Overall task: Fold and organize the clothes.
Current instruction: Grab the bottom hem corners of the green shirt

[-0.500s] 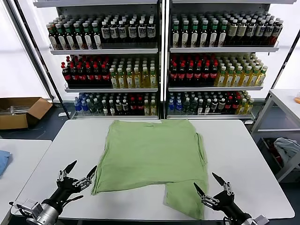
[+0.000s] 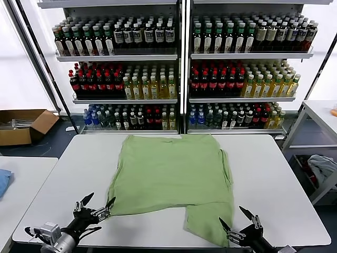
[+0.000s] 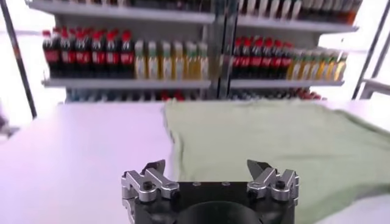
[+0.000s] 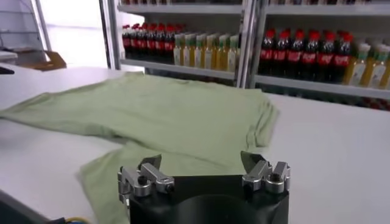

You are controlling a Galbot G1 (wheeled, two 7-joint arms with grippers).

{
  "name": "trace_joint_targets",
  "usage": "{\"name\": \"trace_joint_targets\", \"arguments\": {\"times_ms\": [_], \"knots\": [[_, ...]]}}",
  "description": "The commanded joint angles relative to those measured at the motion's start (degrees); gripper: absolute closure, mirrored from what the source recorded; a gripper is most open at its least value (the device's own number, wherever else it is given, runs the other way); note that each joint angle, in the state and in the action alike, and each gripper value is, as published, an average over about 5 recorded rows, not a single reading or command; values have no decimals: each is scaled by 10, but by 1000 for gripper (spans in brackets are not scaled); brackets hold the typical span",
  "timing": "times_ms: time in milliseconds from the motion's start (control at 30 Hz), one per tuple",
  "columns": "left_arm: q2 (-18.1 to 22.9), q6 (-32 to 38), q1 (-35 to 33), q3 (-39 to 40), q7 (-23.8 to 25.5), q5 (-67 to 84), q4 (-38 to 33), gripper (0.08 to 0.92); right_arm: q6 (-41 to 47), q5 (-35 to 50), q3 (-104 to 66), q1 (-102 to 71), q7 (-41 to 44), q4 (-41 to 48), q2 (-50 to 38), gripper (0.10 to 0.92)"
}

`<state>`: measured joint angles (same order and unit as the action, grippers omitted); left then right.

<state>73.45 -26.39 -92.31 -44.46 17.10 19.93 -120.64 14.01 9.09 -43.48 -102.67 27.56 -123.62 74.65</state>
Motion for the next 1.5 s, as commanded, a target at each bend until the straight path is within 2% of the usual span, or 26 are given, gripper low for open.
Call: {"name": "trace_joint_targets", "arguments": {"times_ms": [33, 367, 500, 600, 900, 1233, 1367, 1500], "knots": [[-11, -57, -3, 19, -45, 3, 21, 177, 21, -10, 8, -15, -10, -2, -7, 203], [2, -64, 2, 35, -52, 0, 38, 177, 25, -22, 26, -36, -10, 7, -9, 203], [6, -65, 3, 41, -52, -3, 45, 197, 23, -25, 40, -36, -11, 10, -8, 261], [7, -65, 4, 44, -51, -3, 48, 257, 22, -29, 49, -37, -11, 11, -6, 345], [9, -60, 4, 47, -46, -3, 48, 514, -11, -23, 62, -30, 0, 25, 0, 605], [9, -49, 2, 45, -43, 0, 39, 808, -89, 57, 59, -15, 57, 42, 0, 888], [10, -46, -1, 44, -44, 1, 28, 898, -108, 90, 55, -10, 88, 49, -2, 918], [12, -44, -8, 41, -44, 3, 7, 916, -133, 118, 47, -10, 120, 54, -1, 918]]}}
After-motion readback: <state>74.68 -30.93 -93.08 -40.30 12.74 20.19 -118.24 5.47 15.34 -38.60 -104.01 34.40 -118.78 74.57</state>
